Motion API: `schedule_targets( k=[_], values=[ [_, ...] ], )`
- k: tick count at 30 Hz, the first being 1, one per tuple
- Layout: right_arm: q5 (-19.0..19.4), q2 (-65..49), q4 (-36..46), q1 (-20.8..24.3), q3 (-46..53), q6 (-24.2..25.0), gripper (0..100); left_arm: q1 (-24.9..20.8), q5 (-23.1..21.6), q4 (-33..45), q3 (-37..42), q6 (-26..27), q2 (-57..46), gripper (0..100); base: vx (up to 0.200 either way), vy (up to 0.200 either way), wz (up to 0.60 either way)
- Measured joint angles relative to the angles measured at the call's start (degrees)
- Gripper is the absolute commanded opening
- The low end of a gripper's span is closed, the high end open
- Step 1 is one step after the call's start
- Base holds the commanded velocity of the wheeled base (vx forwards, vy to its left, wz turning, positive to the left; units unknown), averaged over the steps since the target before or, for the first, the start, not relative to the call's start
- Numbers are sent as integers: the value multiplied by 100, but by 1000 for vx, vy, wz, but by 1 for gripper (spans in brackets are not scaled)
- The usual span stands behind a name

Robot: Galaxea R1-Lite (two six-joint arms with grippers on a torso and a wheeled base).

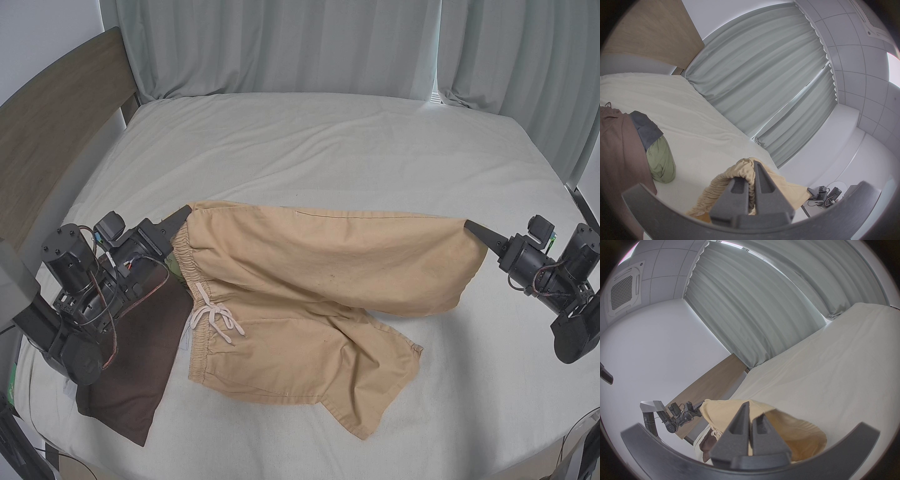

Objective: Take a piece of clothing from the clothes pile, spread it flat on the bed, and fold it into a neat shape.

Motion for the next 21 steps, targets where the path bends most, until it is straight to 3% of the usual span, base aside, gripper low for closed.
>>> schedule_targets(
  k=[21],
  values=[
    [2, 1054, -2, -63, -929, -4, 0, 6, 213, 0, -1001, -12, 964, 0, 0, 0, 0]
  ],
)
